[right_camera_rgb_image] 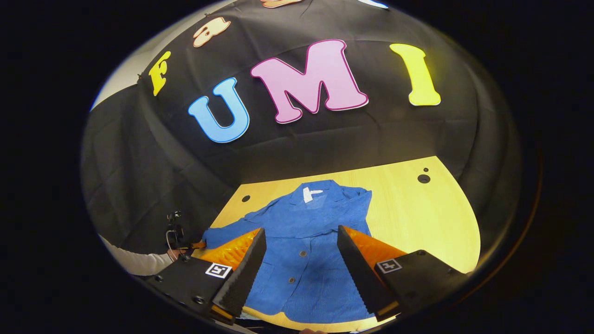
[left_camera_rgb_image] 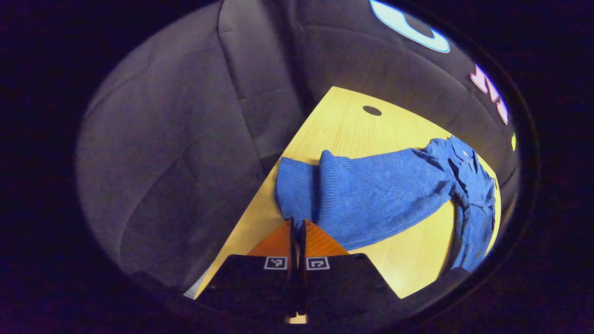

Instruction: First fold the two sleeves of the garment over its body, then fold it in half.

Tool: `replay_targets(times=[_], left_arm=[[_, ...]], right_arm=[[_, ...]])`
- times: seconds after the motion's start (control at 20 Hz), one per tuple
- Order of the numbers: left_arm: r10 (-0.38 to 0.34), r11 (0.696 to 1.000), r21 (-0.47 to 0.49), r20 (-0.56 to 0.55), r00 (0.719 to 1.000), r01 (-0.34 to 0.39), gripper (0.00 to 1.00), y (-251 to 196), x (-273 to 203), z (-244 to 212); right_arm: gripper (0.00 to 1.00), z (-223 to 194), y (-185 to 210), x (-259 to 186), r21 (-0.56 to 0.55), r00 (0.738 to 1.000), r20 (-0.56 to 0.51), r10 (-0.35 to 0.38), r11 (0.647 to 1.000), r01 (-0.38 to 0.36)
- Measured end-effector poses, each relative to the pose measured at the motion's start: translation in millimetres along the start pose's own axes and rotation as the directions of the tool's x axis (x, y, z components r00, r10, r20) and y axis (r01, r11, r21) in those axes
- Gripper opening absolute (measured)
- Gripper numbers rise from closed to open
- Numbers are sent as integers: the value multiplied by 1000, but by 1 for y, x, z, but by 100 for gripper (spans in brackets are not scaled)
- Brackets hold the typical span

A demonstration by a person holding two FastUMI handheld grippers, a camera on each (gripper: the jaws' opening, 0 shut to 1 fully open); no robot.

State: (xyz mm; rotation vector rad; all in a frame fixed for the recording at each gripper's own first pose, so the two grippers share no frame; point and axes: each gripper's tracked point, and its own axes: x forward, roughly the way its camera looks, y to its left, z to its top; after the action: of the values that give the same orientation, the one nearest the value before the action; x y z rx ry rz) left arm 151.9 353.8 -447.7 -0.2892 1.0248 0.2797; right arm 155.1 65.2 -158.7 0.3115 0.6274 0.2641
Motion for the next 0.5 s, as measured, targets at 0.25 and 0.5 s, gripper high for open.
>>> replay_targets(times=[0.25,0.5], left_arm=[[-124,992,43,124,985,119,0,-43,-43,36],[-262,965,96,264,928,245,0,-137,-100,94]], right_arm=[[97,-3,-13,-11,7,1000,9,1,1000,-1],[98,-5,-24,-15,38,999,13,35,999,-35]])
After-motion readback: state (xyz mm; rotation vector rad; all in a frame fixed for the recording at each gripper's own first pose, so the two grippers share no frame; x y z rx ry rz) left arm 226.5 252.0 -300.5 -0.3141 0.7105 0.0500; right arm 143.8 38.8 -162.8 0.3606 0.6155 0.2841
